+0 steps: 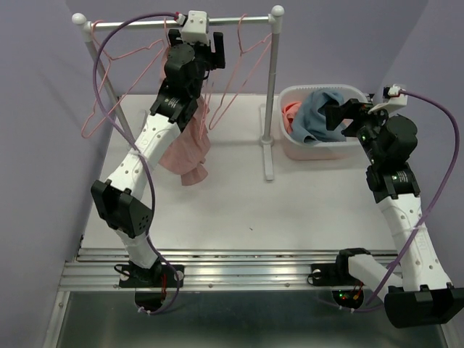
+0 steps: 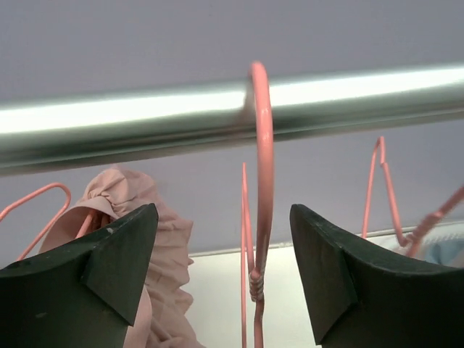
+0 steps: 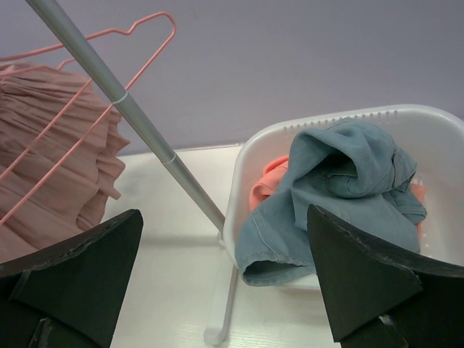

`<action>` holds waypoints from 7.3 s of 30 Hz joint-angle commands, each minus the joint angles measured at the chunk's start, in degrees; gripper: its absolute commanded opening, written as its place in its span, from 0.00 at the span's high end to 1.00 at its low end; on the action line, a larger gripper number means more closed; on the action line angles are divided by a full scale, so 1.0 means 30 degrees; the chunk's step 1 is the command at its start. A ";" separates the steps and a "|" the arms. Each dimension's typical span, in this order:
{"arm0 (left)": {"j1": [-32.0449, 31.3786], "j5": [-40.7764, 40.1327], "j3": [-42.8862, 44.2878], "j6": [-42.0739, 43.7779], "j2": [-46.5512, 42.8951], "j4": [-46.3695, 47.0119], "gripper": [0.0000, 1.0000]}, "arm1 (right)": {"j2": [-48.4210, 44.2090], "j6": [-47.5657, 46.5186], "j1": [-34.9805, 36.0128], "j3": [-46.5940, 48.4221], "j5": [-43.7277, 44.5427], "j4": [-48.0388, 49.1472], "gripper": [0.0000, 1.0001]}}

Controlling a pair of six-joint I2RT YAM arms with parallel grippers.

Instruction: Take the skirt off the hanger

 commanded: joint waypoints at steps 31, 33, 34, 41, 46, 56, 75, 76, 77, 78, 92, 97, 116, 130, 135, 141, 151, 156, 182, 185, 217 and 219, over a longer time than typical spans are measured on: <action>0.2585 -0.1072 -0.1434 -0.3671 -0.3344 -0.4779 0.28 | -0.0060 0.1022 0.0003 -0.2178 -0.0440 0.0112 0.00; 0.2731 -0.0779 -0.0642 -0.3701 -0.2670 -0.4925 0.53 | -0.0118 0.0963 0.0003 -0.2178 -0.0441 0.0083 0.00; 0.2761 -0.0633 -0.0318 -0.3759 -0.2262 -0.5013 0.74 | -0.0089 0.0905 0.0003 -0.2178 -0.0441 0.0083 0.00; 0.2732 -0.0252 0.1034 -0.3878 -0.2490 -0.5193 1.00 | -0.0236 0.0846 0.0003 -0.2207 -0.0499 0.0083 0.00; 0.2703 -0.0074 0.0303 -0.3729 -0.3867 -0.4431 1.00 | -0.0294 0.0788 0.0003 -0.2236 -0.0266 0.0112 0.00; 0.2469 0.0274 -0.1984 -0.3468 -0.7003 -0.3197 1.00 | -0.0206 0.0671 0.0003 -0.2324 -0.0119 0.0024 0.00; -0.1045 -0.6488 -1.6366 -1.1514 -1.5645 -0.5041 1.00 | 0.0555 -0.2259 0.9861 -0.5041 0.1202 -0.0507 0.00; -0.1395 -0.7013 -1.6717 -1.2045 -1.5675 -0.5130 1.00 | 0.0526 -0.2259 1.0543 -0.5513 0.0765 0.0106 0.00; -0.1573 -0.7686 -1.6750 -1.2775 -1.5560 -0.5305 1.00 | 0.0497 -0.2259 1.1246 -0.6474 0.0064 0.1244 0.00; -0.1720 -0.8301 -1.6692 -1.3479 -1.5355 -0.5307 1.00 | 0.0439 -0.2317 1.1920 -0.6484 -0.0233 0.1980 0.00; -0.2863 -1.1762 -1.5198 -1.7643 -1.2689 -0.7998 1.00 | 0.4121 -0.2961 2.0098 -0.7426 0.1751 1.0300 0.00; -0.3010 -1.2467 -1.4758 -1.8290 -1.2424 -0.8763 1.00 | 0.6437 -0.3138 2.0276 -0.5959 0.1932 1.0952 0.02; -0.2952 -1.3695 -1.2711 -1.7031 -1.1313 -0.9232 1.00 | 0.7909 -0.2176 2.0833 -0.5838 0.3015 0.8585 0.79; -0.0525 -1.3230 -1.1214 -1.6211 -1.0929 -0.8647 1.00 | 0.9021 0.2395 2.0833 -0.8562 0.7616 0.7408 0.99; 0.1616 -1.3550 -1.0746 -1.6238 -1.0784 -0.8733 1.00 | 0.8848 0.5414 2.0657 -1.0376 0.8785 0.6033 0.99; 0.2848 -1.5329 -0.9370 -1.8460 -0.9116 -1.1103 1.00 | 0.7559 0.6994 2.0657 -1.1258 0.9344 0.3923 0.99; 0.4020 -1.5341 -0.7844 -2.0224 -0.7180 -1.3042 1.00 | 0.6708 0.8082 2.0657 -1.2635 0.9287 0.2280 0.99; 0.4080 -1.2215 -0.9130 -1.7917 -0.8027 -1.0731 1.00 | 0.6679 0.6419 2.0657 -1.2231 0.9226 0.3275 0.99; 0.1651 0.2270 -1.6692 -1.4307 -1.4209 -0.9435 1.00 | 1.0780 0.5563 1.7524 -0.3261 1.2185 0.7378 0.99; 0.1152 0.0691 -1.6400 -1.3637 -1.4590 -1.0373 1.00 | 1.0547 0.5417 1.7523 -0.4019 1.2741 0.7349 0.99; 0.0476 -0.1544 -0.6172 -0.3727 -0.9084 -0.4486 1.00 | 0.3867 0.5388 1.6497 -0.8213 1.4031 0.3746 0.99; 0.0476 -0.1307 -0.6991 -0.4021 -0.9317 -0.4457 1.00 | 0.3691 0.5300 1.6497 -0.8213 1.4120 0.3716 0.99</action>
